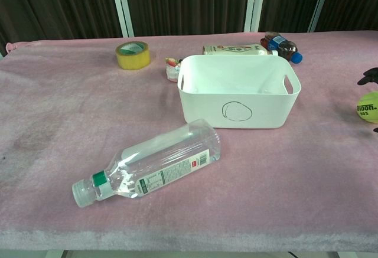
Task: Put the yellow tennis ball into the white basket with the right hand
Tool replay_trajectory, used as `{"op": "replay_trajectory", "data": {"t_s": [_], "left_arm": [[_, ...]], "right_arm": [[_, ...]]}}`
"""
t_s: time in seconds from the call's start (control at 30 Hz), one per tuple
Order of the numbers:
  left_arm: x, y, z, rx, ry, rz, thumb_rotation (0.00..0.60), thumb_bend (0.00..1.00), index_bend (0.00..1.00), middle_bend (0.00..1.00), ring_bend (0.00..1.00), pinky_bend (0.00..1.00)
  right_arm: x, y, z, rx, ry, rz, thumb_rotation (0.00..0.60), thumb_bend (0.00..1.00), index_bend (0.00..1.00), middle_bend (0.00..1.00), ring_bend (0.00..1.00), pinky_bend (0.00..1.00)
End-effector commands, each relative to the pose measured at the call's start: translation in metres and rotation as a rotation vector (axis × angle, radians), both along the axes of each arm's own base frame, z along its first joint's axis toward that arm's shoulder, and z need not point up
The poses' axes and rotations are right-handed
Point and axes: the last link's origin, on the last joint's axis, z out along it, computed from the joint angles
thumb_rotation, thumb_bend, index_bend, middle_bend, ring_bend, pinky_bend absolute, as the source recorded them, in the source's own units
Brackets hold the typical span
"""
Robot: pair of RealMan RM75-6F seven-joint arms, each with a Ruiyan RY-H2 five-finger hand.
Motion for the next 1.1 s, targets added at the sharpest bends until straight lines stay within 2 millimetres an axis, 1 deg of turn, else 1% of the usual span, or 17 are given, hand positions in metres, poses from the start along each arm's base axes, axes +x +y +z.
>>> {"op": "replay_trajectory", "data": {"t_s": [0.03, 0.37, 0.43, 0.53, 0.6, 0.63, 0.67, 0.73, 0.83, 0.9, 0.93, 0.97, 1.0, 1.1], "left_arm": [[0.0, 0.0, 0.0, 0.0, 0.0, 0.001, 0.6, 0.31, 0.23, 0.19, 0.05, 0.24], [0.0, 0.0, 0.0, -0.001, 0.001, 0.003, 0.6, 0.31, 0.23, 0.19, 0.05, 0.24], [-0.001, -0.001, 0.001, 0.002, 0.001, 0.003, 0.6, 0.31, 0.23, 0.19, 0.05, 0.24], [-0.002, -0.002, 0.003, 0.008, 0.0, 0.01, 0.6, 0.31, 0.23, 0.19, 0.05, 0.24], [-0.002, -0.003, 0.004, 0.013, -0.002, 0.014, 0.6, 0.31, 0.23, 0.19, 0.05, 0.24], [-0.002, -0.003, 0.005, 0.016, -0.003, 0.015, 0.6, 0.31, 0.23, 0.19, 0.05, 0.24], [-0.002, -0.003, 0.005, 0.019, -0.003, 0.015, 0.6, 0.31, 0.23, 0.19, 0.05, 0.24], [-0.003, -0.004, 0.006, 0.019, -0.003, 0.017, 0.6, 0.31, 0.23, 0.19, 0.05, 0.24], [-0.003, -0.004, 0.006, 0.021, -0.003, 0.021, 0.6, 0.31, 0.23, 0.19, 0.05, 0.24], [-0.003, -0.004, 0.006, 0.023, -0.005, 0.021, 0.6, 0.31, 0.23, 0.19, 0.05, 0.24], [-0.003, -0.004, 0.007, 0.023, -0.007, 0.02, 0.6, 0.31, 0.23, 0.19, 0.05, 0.24], [-0.003, -0.004, 0.007, 0.024, -0.007, 0.019, 0.6, 0.31, 0.23, 0.19, 0.05, 0.24], [-0.003, -0.004, 0.007, 0.025, -0.007, 0.019, 0.6, 0.31, 0.23, 0.19, 0.05, 0.24], [-0.003, -0.004, 0.007, 0.025, -0.006, 0.018, 0.6, 0.31, 0.23, 0.19, 0.05, 0.24]], "right_arm": [[0.0, 0.0, 0.0, -0.002, -0.002, 0.0, 0.6, 0.28, 0.29, 0.17, 0.07, 0.14], [-0.002, -0.002, -0.002, -0.001, -0.002, -0.004, 0.6, 0.3, 0.29, 0.17, 0.08, 0.16], [-0.003, -0.003, -0.004, 0.001, -0.001, -0.008, 0.6, 0.32, 0.29, 0.17, 0.1, 0.2], [-0.003, -0.006, -0.008, 0.005, 0.01, -0.016, 0.6, 0.36, 0.31, 0.17, 0.17, 0.29], [-0.003, -0.007, -0.011, -0.001, 0.022, -0.013, 0.6, 0.4, 0.33, 0.17, 0.2, 0.46], [-0.003, -0.008, -0.013, -0.006, 0.022, -0.012, 0.6, 0.43, 0.36, 0.18, 0.2, 0.57], [-0.003, -0.008, -0.014, -0.013, 0.023, -0.013, 0.6, 0.45, 0.38, 0.19, 0.21, 0.65], [-0.003, -0.009, -0.018, -0.027, 0.029, -0.017, 0.6, 0.51, 0.42, 0.23, 0.26, 0.69], [-0.005, -0.009, -0.02, -0.056, 0.044, -0.017, 0.6, 0.64, 0.53, 0.3, 0.35, 0.74], [-0.004, -0.008, -0.02, -0.081, 0.045, -0.011, 0.6, 0.81, 0.67, 0.39, 0.46, 0.81], [-0.004, -0.008, -0.019, -0.097, 0.043, -0.006, 0.6, 0.85, 0.71, 0.41, 0.48, 0.82], [-0.004, -0.007, -0.018, -0.108, 0.04, -0.004, 0.6, 0.92, 0.77, 0.45, 0.53, 0.85], [-0.004, -0.007, -0.018, -0.116, 0.038, -0.002, 0.6, 0.97, 0.81, 0.48, 0.55, 0.87], [-0.002, -0.005, -0.015, -0.146, 0.016, 0.015, 0.6, 1.0, 0.84, 0.5, 0.57, 0.89]]}}
